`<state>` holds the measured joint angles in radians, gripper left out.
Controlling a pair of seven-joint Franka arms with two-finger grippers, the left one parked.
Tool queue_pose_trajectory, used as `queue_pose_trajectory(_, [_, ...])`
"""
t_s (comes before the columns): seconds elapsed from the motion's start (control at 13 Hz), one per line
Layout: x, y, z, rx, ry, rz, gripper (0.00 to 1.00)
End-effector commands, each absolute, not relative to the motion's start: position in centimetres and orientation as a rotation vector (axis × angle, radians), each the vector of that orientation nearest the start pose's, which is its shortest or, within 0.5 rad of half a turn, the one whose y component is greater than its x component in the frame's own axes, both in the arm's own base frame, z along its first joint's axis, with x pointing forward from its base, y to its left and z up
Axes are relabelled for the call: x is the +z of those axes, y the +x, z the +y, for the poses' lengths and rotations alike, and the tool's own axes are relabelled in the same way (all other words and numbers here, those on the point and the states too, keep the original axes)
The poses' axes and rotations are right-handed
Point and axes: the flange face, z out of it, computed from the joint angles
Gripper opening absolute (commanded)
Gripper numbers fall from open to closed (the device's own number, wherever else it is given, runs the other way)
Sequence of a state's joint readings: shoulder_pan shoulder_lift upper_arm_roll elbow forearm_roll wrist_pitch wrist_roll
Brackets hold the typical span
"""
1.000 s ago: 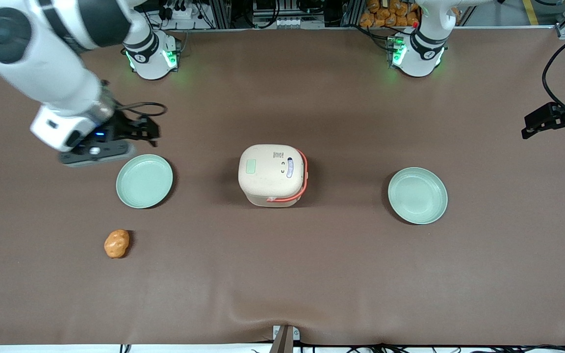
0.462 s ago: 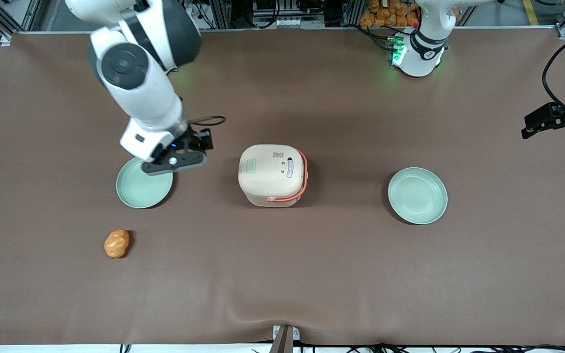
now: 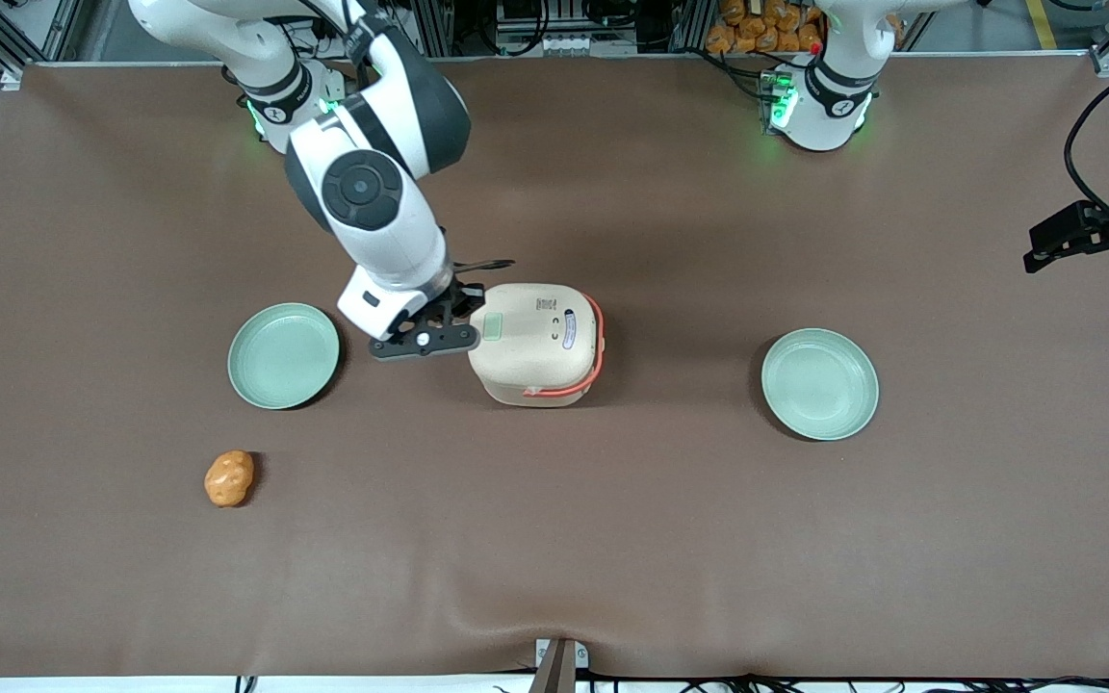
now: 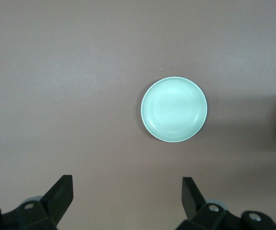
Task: Press rice cooker button with right arm
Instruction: 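Move the right gripper over the white rice cooker's front button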
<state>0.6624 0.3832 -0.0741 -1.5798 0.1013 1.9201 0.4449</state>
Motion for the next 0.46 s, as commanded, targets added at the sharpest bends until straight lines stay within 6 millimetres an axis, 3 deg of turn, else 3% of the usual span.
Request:
queue_pose_trajectory(0.0, [40.4, 54.4, 40.1, 0.084, -3.079, -0.072, 0.00])
queue_pose_trajectory(0.38, [37.9, 54.1, 42.1, 0.082, -3.080, 0.008, 0.00])
